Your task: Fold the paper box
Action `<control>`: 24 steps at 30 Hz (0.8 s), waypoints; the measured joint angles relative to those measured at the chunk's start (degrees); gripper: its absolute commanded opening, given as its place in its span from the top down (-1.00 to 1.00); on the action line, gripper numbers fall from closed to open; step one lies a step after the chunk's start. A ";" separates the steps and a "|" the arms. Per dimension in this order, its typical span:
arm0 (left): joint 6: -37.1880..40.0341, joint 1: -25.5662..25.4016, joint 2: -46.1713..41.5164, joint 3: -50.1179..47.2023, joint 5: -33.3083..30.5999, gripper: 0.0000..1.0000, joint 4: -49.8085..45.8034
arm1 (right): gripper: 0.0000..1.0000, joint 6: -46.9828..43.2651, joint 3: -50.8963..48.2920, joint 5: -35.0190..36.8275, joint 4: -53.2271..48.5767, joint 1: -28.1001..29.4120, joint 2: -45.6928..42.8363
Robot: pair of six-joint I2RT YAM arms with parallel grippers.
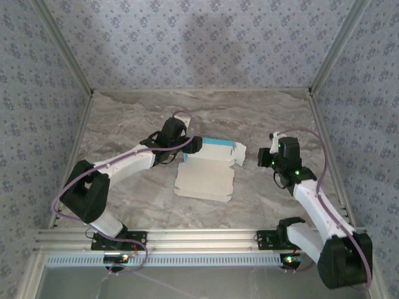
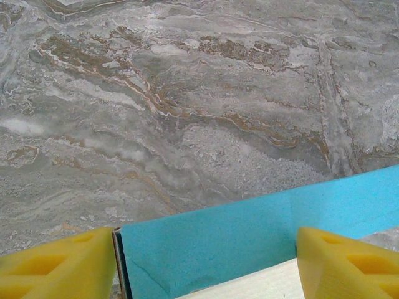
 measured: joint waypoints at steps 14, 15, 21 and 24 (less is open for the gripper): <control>-0.04 0.33 0.00 -0.22 0.20 -0.39 0.37 | 0.56 -6.82 5.01 -8.35 5.33 4.11 20.04; -0.07 0.48 0.00 -0.22 0.22 -0.39 0.37 | 0.57 -7.56 5.11 -9.03 5.73 4.96 20.04; -0.04 0.66 0.00 -0.22 0.70 -0.37 0.35 | 0.54 -10.27 5.20 -11.63 7.19 8.20 20.04; -0.07 0.76 0.00 -0.22 1.03 -0.37 0.37 | 0.53 -10.86 5.20 -12.15 7.72 8.72 20.04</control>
